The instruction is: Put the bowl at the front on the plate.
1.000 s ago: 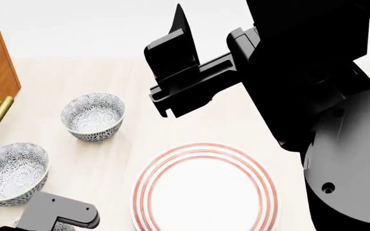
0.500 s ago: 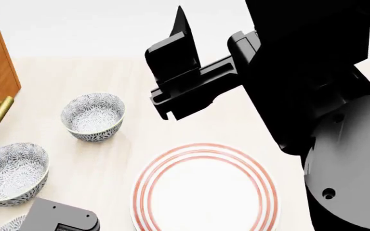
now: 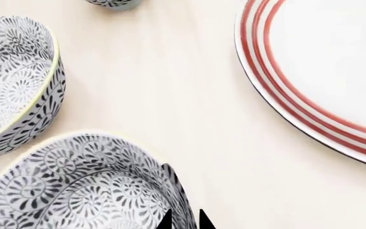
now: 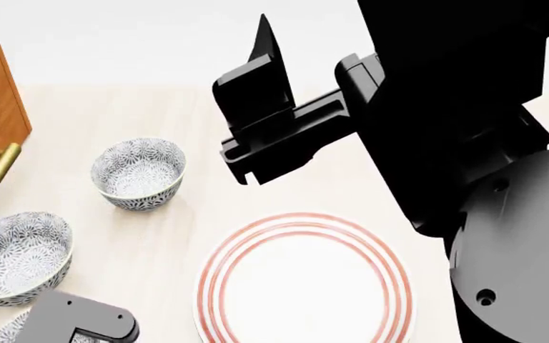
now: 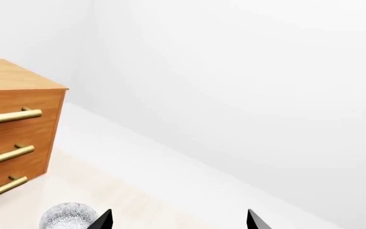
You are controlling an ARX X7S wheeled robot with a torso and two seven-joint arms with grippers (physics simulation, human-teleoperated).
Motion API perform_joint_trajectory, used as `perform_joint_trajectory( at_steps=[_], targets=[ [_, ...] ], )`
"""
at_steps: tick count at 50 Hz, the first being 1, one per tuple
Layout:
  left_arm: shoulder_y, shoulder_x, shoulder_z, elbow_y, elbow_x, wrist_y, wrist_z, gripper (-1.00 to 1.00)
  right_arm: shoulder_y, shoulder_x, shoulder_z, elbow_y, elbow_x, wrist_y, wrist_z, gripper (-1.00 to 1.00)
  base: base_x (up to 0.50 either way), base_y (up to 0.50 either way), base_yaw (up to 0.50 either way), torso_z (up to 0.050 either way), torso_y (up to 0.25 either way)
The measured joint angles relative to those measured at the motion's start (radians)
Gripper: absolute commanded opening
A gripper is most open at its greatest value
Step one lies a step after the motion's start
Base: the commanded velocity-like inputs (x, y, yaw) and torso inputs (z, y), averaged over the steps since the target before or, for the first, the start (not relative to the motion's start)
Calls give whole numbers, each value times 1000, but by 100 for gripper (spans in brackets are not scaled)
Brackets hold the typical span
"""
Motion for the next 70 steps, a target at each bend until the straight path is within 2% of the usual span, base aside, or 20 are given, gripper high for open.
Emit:
perform_joint_trajectory(
  at_steps=[21, 57, 70],
  targets=[
    [-7, -14, 19, 47, 70, 102, 26, -100, -6, 7, -1, -7, -11, -13, -14, 100, 0, 0, 0, 0, 0],
    [-71, -31, 13, 141, 124, 164, 50, -100, -17, 24, -6, -27, -6, -32, -9, 100, 0, 0, 0, 0, 0],
    [-127, -29, -26, 182, 96, 172, 33, -100, -22, 31, -7, -34, -6, -39, -5, 100, 0, 0, 0, 0, 0]
  ],
)
